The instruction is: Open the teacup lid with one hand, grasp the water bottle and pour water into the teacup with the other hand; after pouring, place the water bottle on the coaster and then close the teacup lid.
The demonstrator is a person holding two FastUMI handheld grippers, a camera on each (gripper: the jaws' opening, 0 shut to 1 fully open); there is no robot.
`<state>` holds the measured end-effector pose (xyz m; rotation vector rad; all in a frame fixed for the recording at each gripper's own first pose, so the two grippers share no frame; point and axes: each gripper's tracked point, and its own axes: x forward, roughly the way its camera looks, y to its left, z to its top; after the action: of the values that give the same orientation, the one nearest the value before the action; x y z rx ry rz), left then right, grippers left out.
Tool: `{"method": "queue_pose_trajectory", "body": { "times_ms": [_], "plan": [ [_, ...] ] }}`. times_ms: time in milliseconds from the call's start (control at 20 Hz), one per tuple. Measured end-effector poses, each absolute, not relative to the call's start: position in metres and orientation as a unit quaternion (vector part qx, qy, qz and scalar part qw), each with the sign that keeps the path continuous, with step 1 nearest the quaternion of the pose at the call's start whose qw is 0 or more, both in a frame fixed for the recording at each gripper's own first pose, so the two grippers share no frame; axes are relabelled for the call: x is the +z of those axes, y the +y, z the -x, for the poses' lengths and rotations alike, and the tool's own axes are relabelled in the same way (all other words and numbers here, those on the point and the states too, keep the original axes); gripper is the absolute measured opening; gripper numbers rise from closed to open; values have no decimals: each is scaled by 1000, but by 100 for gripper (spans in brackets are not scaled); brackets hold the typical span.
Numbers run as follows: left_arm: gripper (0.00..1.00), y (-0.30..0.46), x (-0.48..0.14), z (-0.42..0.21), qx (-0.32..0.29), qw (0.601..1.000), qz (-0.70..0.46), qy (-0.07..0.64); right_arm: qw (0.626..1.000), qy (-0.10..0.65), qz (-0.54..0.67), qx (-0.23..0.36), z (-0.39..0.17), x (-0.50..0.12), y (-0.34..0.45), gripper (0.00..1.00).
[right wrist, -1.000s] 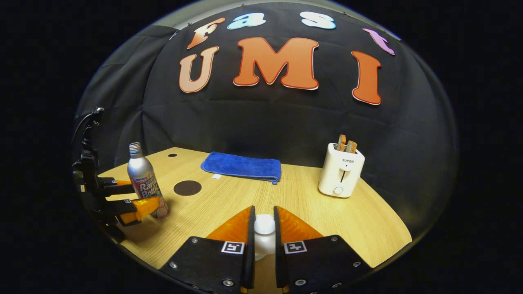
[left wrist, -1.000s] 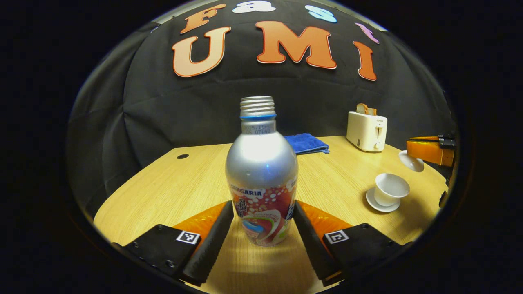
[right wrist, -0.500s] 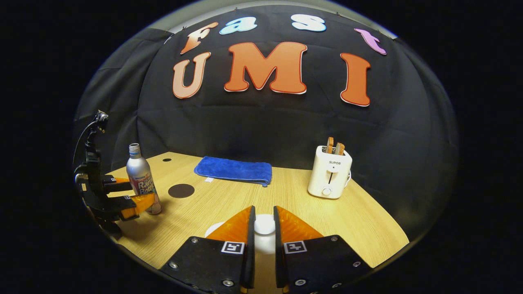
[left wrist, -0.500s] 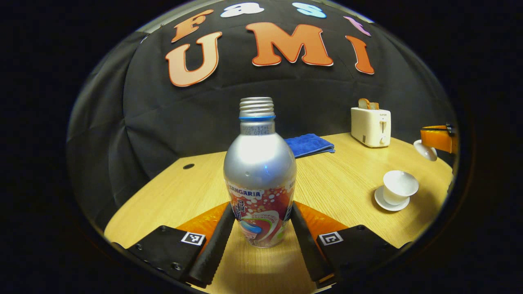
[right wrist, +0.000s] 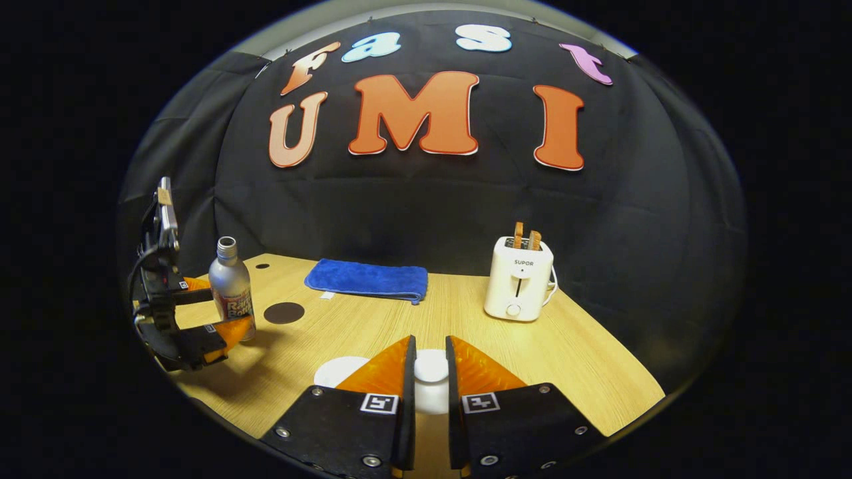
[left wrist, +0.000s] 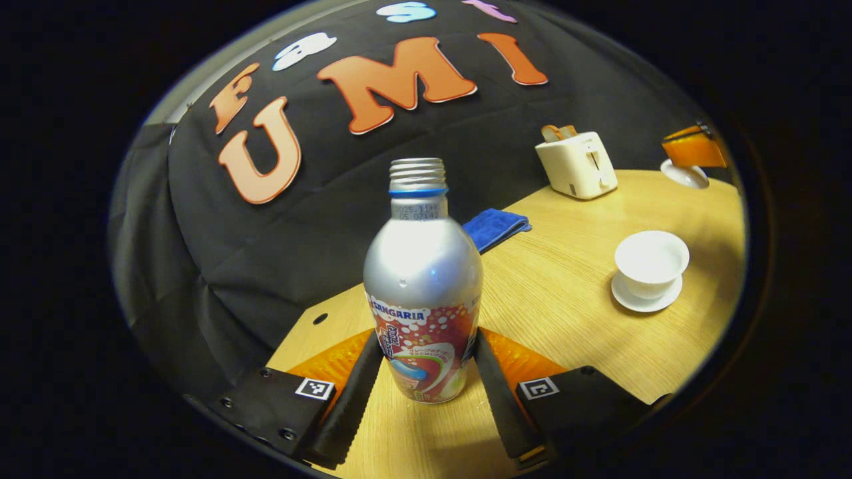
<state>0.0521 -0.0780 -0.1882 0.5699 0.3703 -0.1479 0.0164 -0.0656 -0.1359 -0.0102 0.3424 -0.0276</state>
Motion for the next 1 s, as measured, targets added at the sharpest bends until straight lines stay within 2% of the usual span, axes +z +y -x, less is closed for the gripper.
{"method": "queue_pose_trajectory", "body": {
  "times_ms": [600, 1000],
  "plan": [
    [84, -121, -206, -49, -129, 869, -449, 166, 985, 166, -19, -39, -1, -137, -103, 20],
    [85, -128, -205, -59, -139, 817, -539, 149, 984, 169, -20, -47, 5, -140, -118, 20]
  ]
}}
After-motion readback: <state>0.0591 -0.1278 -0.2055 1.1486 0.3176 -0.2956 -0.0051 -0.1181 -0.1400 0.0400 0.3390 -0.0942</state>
